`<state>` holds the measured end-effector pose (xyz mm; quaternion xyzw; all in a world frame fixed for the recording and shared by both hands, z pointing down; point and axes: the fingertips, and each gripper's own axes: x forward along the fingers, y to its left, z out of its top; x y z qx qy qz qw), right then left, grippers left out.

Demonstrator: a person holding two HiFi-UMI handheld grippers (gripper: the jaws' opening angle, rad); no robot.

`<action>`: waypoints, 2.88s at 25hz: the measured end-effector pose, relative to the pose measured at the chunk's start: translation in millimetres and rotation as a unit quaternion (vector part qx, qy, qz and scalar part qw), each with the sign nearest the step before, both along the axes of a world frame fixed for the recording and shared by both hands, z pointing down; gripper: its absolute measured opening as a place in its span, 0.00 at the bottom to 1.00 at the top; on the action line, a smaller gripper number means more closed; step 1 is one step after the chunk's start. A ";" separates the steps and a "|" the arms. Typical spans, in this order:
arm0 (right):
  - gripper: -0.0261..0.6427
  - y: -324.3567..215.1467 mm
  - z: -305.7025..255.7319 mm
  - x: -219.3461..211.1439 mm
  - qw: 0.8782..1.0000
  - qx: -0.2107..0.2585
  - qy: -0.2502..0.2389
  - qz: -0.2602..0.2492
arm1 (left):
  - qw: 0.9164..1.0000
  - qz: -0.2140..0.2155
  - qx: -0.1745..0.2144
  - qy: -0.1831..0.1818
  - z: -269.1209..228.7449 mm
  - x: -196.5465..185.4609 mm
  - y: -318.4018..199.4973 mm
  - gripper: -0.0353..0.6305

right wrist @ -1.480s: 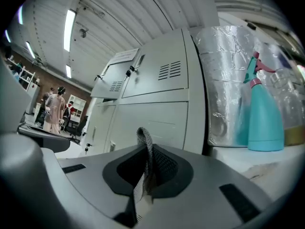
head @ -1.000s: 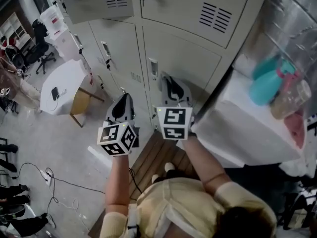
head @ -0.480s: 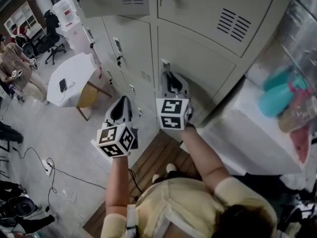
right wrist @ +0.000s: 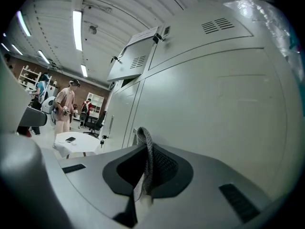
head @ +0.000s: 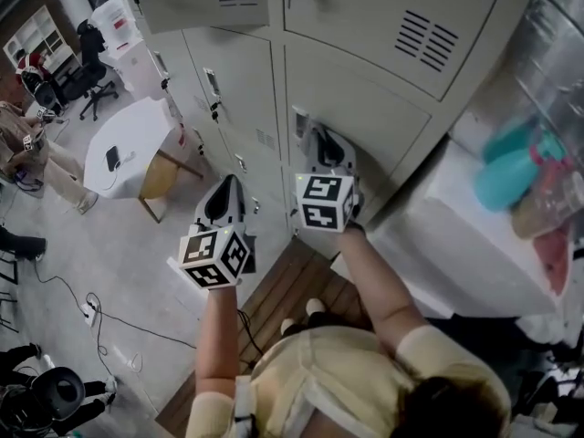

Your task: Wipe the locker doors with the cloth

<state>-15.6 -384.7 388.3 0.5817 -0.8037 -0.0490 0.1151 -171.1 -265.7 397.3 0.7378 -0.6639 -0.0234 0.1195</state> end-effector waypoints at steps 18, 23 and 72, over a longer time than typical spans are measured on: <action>0.07 35.3 -1.3 75.0 0.997 0.012 0.020 0.077 | 0.997 0.081 0.004 0.002 -1.5 65.1 -8.2 0.06; 0.07 43.6 4.1 92.4 0.994 0.007 0.030 0.103 | 0.995 0.103 0.007 0.003 -3.1 83.4 -9.0 0.06; 0.07 22.3 70.1 -29.0 0.996 -0.079 0.021 -0.047 | 0.999 -0.022 -0.031 0.015 41.7 -16.3 -5.5 0.06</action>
